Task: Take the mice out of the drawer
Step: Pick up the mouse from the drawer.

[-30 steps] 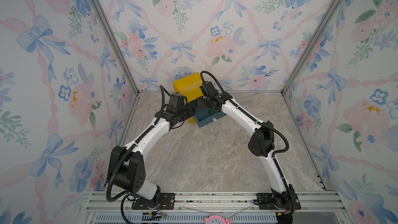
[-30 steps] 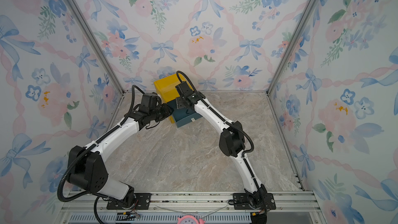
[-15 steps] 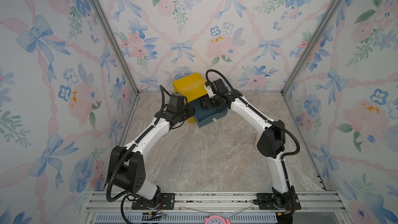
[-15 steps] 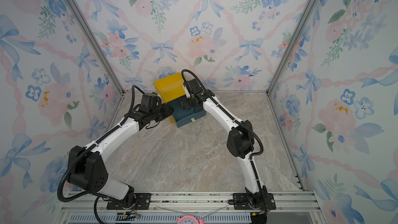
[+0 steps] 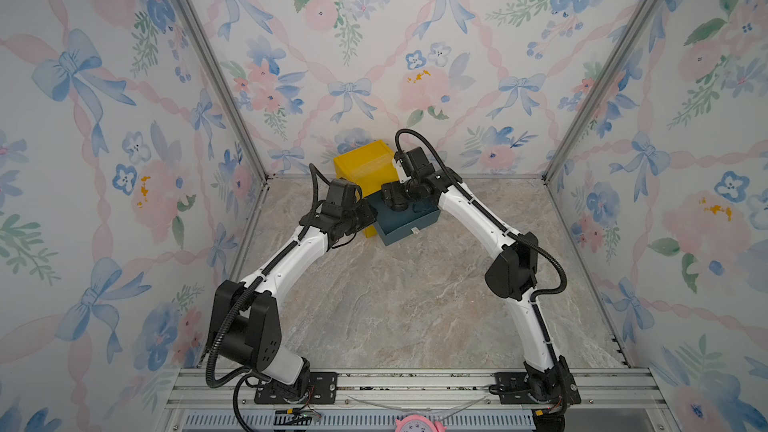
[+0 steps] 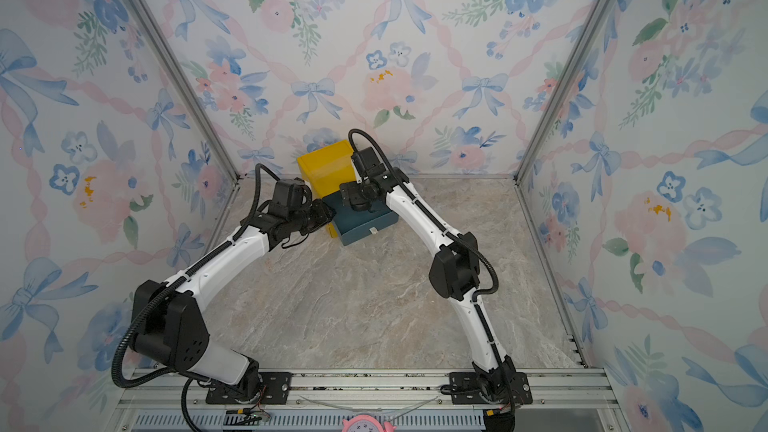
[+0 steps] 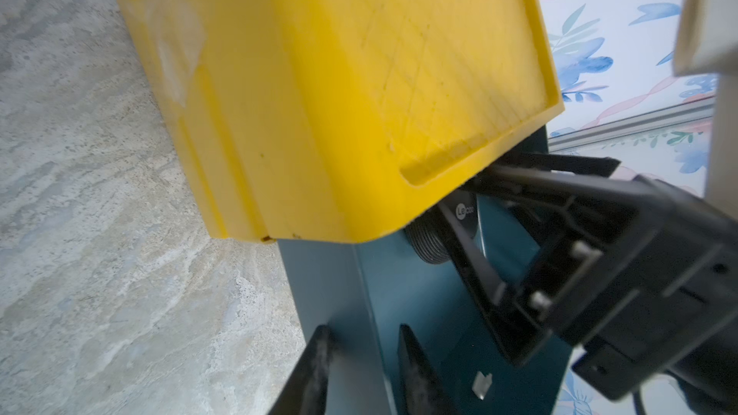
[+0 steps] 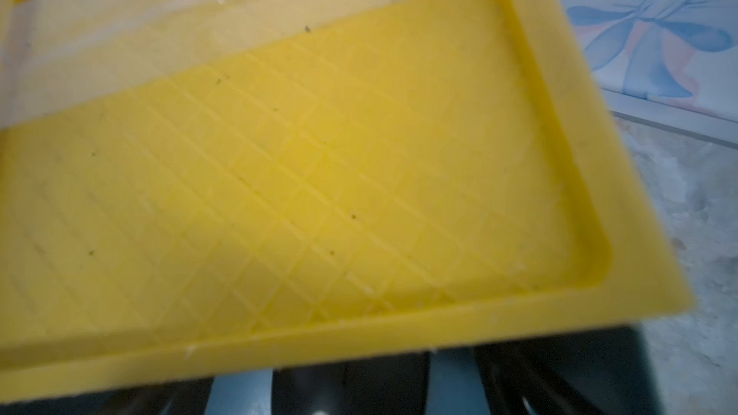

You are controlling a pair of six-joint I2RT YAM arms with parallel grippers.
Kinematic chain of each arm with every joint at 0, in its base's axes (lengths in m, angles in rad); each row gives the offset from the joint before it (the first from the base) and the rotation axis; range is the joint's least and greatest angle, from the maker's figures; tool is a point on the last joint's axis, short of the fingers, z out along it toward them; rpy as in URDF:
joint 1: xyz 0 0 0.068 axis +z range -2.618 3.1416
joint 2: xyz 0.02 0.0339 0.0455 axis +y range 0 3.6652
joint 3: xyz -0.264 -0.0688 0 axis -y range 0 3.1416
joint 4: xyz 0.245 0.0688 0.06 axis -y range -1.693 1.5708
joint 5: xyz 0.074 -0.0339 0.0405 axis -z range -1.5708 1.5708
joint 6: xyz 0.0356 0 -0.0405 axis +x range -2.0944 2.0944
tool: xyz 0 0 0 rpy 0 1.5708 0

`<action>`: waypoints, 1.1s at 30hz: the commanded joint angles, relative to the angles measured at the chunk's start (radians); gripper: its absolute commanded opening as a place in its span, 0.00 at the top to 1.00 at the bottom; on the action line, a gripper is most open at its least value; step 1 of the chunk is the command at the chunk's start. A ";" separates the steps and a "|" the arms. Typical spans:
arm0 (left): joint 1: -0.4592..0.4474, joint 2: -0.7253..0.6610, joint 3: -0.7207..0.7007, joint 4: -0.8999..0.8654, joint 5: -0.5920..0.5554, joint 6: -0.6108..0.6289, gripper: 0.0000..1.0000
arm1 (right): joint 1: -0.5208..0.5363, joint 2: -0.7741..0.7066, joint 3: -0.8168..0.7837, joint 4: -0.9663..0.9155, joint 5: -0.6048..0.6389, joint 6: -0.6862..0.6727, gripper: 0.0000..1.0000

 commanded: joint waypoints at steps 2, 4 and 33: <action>-0.004 0.026 0.006 -0.047 0.011 0.016 0.69 | 0.007 0.046 0.035 -0.086 0.026 -0.030 0.08; -0.004 0.030 0.008 -0.047 0.010 0.015 0.69 | 0.010 0.048 0.037 -0.095 0.024 -0.035 0.14; -0.005 0.040 0.007 -0.047 -0.014 -0.007 0.69 | -0.028 -0.187 0.017 -0.286 -0.282 0.018 0.48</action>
